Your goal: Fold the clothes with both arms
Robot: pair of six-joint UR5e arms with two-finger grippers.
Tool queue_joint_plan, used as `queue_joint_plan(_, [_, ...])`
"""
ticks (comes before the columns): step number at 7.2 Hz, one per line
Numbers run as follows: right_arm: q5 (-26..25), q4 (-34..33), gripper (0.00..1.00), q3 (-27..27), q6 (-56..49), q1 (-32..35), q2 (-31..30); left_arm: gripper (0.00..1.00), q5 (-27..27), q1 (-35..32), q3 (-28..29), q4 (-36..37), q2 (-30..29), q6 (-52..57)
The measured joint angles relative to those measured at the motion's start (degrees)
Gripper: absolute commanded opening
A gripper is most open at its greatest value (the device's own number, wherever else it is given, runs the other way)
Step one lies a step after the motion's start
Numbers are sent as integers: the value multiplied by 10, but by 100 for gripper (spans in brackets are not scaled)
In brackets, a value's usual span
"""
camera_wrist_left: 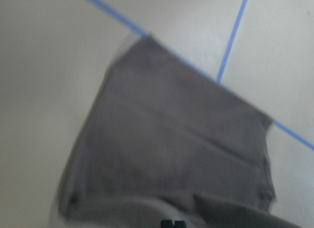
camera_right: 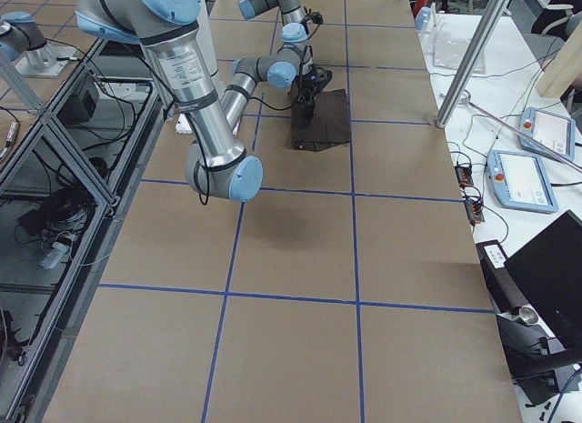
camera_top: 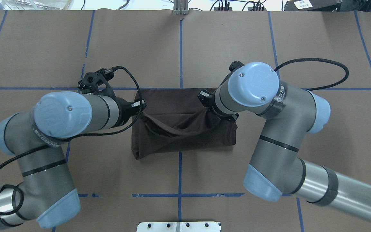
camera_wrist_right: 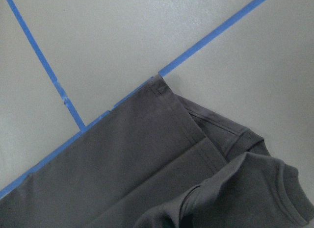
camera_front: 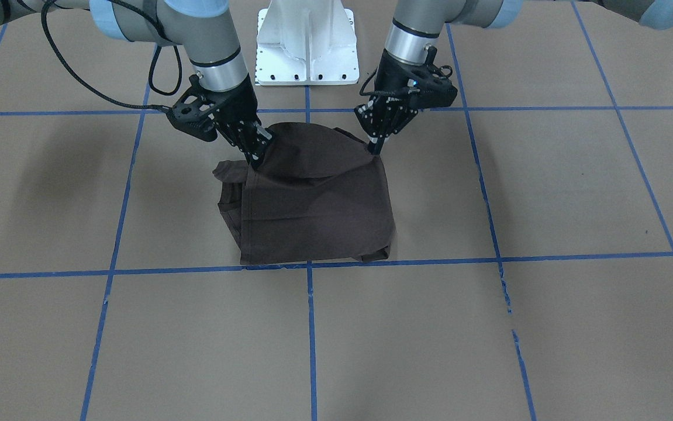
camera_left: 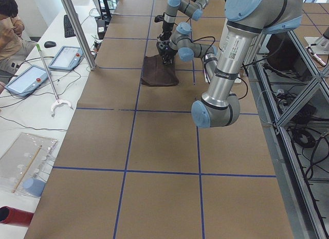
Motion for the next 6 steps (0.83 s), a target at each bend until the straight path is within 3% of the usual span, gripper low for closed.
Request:
queue_joint_plan(1, [10, 20, 0, -42, -5, 13, 17, 0, 0, -21, 36, -24, -7, 18])
queue_joint_plan(2, [17, 48, 38, -87, -8, 23, 33, 11, 0, -40, 78, -36, -27, 35])
queue_joint_plan(3, [24, 82, 99, -141, -15, 34, 50, 48, 0, -62, 144, -59, -57, 65])
queue_joint_plan(4, [34, 122, 100, -211, -33, 48, 75, 64, 0, -86, 239, -120, -89, 106])
queue_joint_plan(5, [48, 161, 100, -276, -58, 67, 100, 65, 0, -112, 333, -197, -117, 149])
queue_joint_plan(6, [80, 188, 100, -318, -90, 96, 117, 68, -5, -136, 384, -250, -133, 180])
